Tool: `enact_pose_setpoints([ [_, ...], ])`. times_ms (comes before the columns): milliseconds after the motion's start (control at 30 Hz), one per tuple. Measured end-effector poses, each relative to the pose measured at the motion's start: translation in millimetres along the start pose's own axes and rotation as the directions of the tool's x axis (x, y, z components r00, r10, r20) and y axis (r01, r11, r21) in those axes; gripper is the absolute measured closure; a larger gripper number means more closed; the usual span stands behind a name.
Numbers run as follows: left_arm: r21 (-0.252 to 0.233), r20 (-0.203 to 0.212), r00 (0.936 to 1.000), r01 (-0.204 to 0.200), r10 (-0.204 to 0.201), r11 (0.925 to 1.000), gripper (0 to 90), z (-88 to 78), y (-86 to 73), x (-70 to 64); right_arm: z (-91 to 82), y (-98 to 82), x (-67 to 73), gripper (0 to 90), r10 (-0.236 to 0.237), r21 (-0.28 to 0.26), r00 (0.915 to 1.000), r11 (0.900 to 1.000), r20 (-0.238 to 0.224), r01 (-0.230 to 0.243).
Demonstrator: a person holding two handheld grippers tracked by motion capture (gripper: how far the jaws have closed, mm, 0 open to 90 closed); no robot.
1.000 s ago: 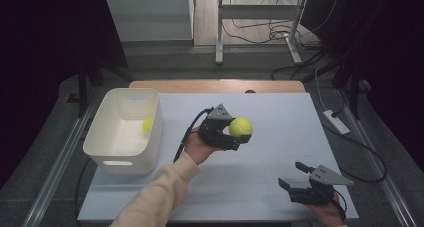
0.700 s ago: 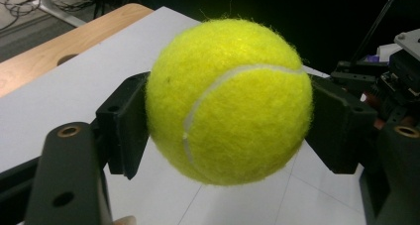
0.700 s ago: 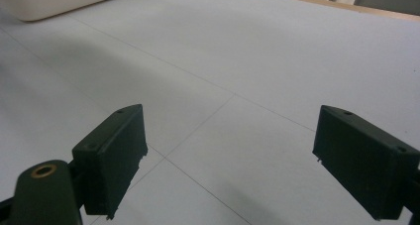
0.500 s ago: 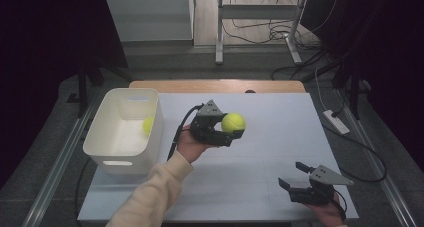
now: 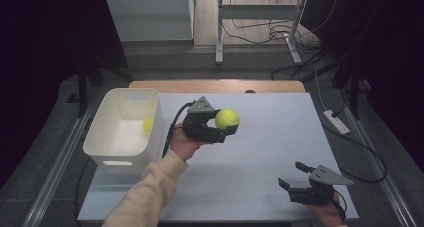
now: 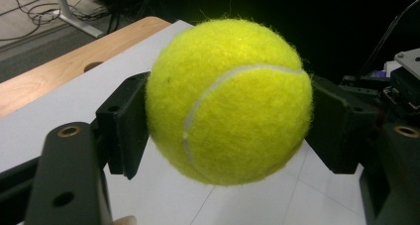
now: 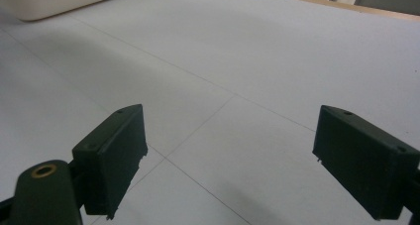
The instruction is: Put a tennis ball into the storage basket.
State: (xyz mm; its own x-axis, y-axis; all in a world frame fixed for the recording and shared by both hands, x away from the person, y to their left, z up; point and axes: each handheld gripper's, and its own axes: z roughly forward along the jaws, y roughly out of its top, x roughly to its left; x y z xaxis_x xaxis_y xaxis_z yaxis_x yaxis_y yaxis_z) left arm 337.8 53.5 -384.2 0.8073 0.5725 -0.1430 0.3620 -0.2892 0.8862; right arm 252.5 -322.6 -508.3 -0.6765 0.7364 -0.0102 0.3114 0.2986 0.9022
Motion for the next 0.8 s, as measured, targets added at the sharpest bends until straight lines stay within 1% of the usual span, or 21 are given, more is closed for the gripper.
enact_pose_setpoints([
  [133, -0.004, -0.004, 1.0, 0.0, 0.0, 1.0, 26.9, -2.9, 0.1, 1.0, -0.5, 0.0, -0.5, 13.0, 0.001, 0.001, 1.0, 1.0, 0.003, -0.001],
  [233, -0.015, -0.01, 0.9999, 0.009, -0.009, 0.9998, 26.9, -8.1, -0.2, 3.0, -0.2, -0.2, -0.3, 13.0, 0.0, 0.001, 1.0, 1.0, 0.0, 0.0],
  [633, -0.032, -0.041, 0.999, 0.017, -0.019, 0.9993, 26.9, -24.7, -2.0, 11.1, -0.1, -0.1, -0.3, 13.0, -0.001, 0.001, 1.0, 1.0, 0.002, 0.001],
  [700, -0.054, -0.044, 0.9985, 0.031, -0.034, 0.9981, 26.9, -30.3, -1.5, 14.8, 0.0, 0.0, -0.2, 13.0, 0.0, 0.0, 1.0, 1.0, 0.002, 0.0],
  [800, -0.058, -0.052, 0.998, 0.033, -0.036, 0.9978, 26.9, -34.2, -1.0, 17.3, -0.1, 0.0, -0.2, 13.0, -0.001, -0.001, 1.0, 1.0, 0.003, 0.001],
])
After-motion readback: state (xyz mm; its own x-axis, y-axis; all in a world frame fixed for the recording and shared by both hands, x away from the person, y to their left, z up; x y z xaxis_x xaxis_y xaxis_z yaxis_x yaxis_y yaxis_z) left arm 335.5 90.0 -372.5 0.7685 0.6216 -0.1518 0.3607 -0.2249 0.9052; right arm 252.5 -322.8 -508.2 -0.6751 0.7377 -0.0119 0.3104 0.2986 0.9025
